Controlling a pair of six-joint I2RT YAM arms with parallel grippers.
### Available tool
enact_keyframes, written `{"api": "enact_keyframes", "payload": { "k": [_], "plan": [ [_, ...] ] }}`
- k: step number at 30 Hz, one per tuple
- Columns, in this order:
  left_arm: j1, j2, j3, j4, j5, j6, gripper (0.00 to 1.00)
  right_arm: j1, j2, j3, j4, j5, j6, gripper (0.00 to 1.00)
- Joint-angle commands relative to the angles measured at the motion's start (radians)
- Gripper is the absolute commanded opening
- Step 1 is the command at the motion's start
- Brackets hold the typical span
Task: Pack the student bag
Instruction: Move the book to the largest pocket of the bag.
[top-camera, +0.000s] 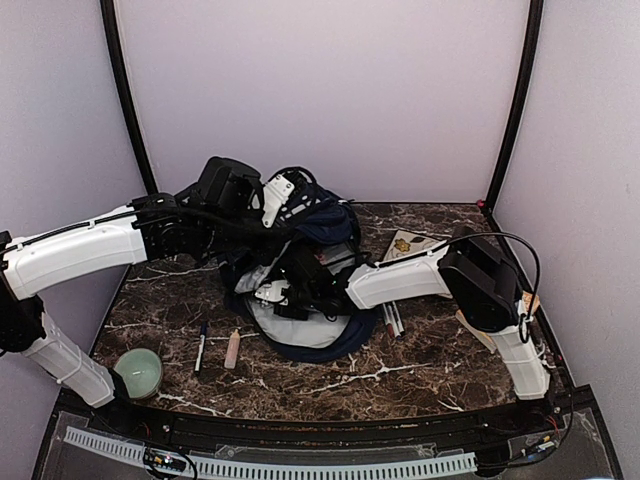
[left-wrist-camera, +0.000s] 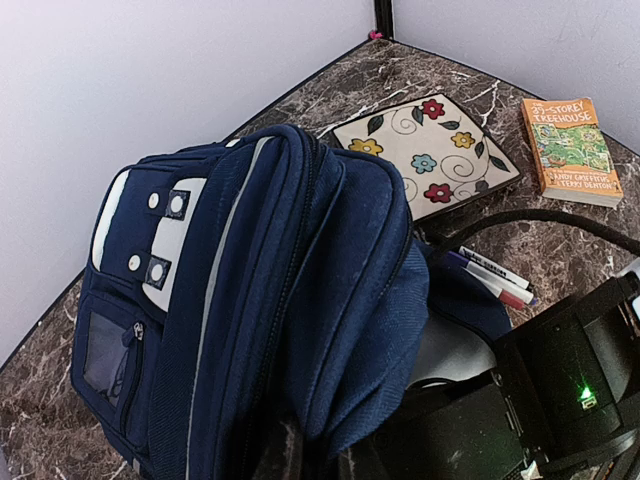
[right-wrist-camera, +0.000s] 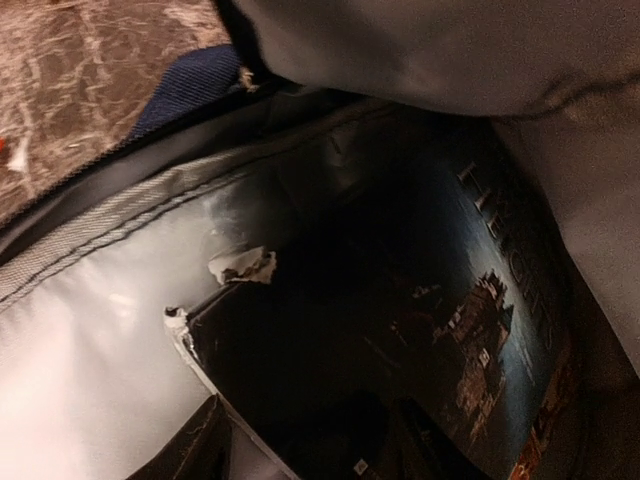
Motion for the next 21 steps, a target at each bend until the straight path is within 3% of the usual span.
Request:
{"api": "enact_keyframes", "payload": {
  "k": [1, 3, 6, 10, 21],
  "plan": [
    [-0.006, -0.07, 0.019, 0.086, 0.014, 0.005, 0.0, -0.032, 0.038, 0.03, 0.117, 0.152, 0.07, 0.53],
    [-0.005, -0.074, 0.013, 0.087, 0.003, 0.007, 0.0, -0.038, 0.058, 0.055, 0.087, 0.162, 0.073, 0.53],
    [-0.004, -0.08, -0.002, 0.094, -0.021, 0.01, 0.0, -0.036, 0.024, 0.029, 0.029, 0.053, 0.074, 0.58],
    [0.008, -0.082, -0.026, 0.096, -0.066, 0.023, 0.0, -0.013, -0.1, -0.069, -0.061, -0.15, 0.056, 0.64],
    [0.091, -0.066, -0.104, 0.101, -0.048, 0.035, 0.0, 0.004, -0.439, -0.285, -0.437, -0.36, 0.011, 0.7]
  ]
}}
